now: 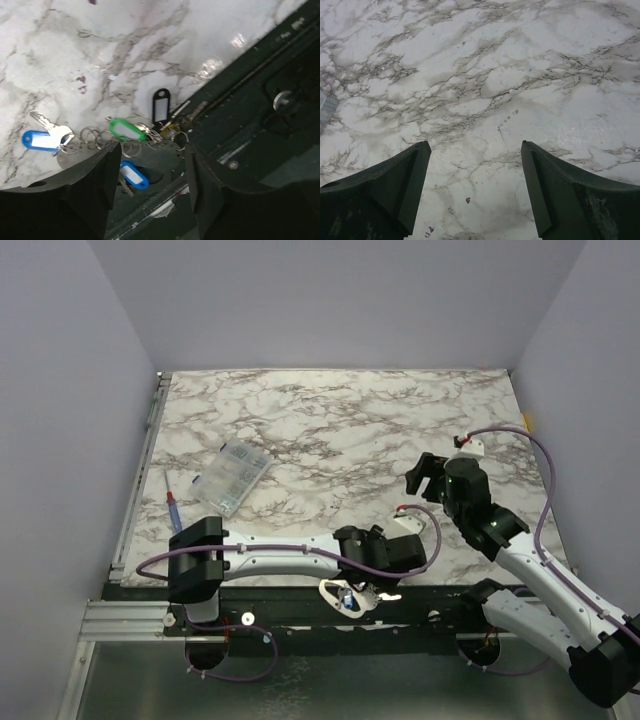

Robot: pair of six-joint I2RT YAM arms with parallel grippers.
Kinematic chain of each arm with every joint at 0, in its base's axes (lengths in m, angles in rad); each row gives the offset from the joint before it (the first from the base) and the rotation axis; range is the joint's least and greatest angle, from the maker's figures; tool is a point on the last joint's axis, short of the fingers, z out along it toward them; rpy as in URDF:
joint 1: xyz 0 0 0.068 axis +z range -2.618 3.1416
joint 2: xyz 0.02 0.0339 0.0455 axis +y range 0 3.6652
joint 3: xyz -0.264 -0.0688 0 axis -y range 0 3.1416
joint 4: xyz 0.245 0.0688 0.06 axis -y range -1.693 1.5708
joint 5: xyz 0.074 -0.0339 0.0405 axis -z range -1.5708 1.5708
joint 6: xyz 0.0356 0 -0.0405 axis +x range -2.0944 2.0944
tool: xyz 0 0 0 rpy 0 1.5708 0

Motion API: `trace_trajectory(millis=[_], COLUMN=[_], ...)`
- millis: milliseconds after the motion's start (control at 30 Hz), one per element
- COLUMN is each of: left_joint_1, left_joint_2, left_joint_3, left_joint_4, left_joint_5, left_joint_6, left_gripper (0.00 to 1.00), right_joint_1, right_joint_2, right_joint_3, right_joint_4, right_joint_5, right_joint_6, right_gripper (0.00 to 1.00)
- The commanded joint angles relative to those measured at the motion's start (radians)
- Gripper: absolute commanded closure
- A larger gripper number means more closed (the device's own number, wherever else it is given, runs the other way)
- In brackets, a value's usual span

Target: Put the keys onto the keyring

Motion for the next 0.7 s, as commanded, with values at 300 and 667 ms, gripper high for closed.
trace_trajectory(millis=[300, 667], left_joint_1=[-0.143, -0.152], left_joint_2=[0.238, 0.296], left_joint_3=[0.166, 0.168], left_joint_4=[-0.195, -0.203], left_joint_5=[-0.096, -0.165], left_joint_6=[-0.116, -0.175], left_gripper=[0.5, 0.6], right_joint_1=[-0.006, -0.007], right_joint_2=[-0.031, -0.039], right_joint_3=[0.006, -0.003], right_joint_4=[-0.055, -0.035], right_joint_5=[0.063, 0.019], right_joint_6=[0.018, 0.009], right_gripper=[0.16, 0.16])
